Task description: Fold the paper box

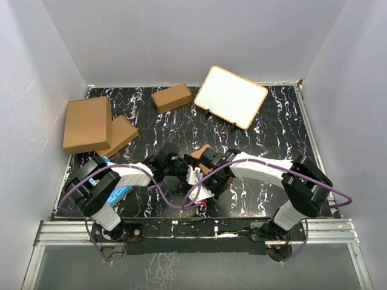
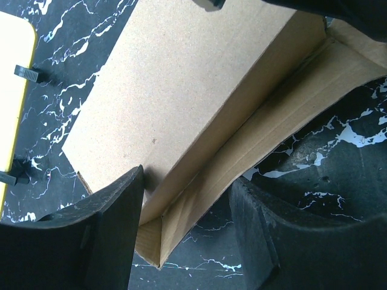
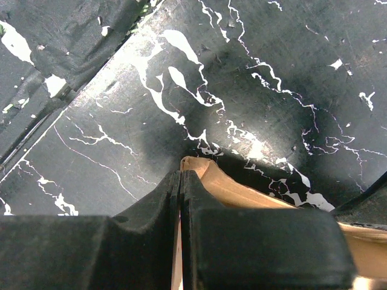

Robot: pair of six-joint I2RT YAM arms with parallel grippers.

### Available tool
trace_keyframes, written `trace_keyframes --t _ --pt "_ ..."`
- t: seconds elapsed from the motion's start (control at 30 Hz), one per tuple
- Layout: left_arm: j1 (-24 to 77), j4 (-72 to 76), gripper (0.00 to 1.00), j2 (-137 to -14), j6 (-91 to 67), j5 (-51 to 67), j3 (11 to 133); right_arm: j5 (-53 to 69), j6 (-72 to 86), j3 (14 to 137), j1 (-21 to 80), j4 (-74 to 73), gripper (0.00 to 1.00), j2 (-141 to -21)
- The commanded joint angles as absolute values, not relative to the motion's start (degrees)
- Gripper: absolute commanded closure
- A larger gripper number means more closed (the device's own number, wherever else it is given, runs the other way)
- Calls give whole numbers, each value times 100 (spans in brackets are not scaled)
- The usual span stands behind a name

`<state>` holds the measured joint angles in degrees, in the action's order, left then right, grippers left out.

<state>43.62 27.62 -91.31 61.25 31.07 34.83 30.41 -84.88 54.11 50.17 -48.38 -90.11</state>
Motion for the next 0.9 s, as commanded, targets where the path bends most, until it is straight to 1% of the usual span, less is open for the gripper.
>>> trace_keyframes --t 0.0,0.87 --pt "4425 2083 46 -9318 5823 3352 3421 2932 -8424 5643 5036 -3800 92 -8894" --pt "4420 2041 46 -9346 5819 3357 3428 2942 -8183 5560 4780 -3545 92 -8358"
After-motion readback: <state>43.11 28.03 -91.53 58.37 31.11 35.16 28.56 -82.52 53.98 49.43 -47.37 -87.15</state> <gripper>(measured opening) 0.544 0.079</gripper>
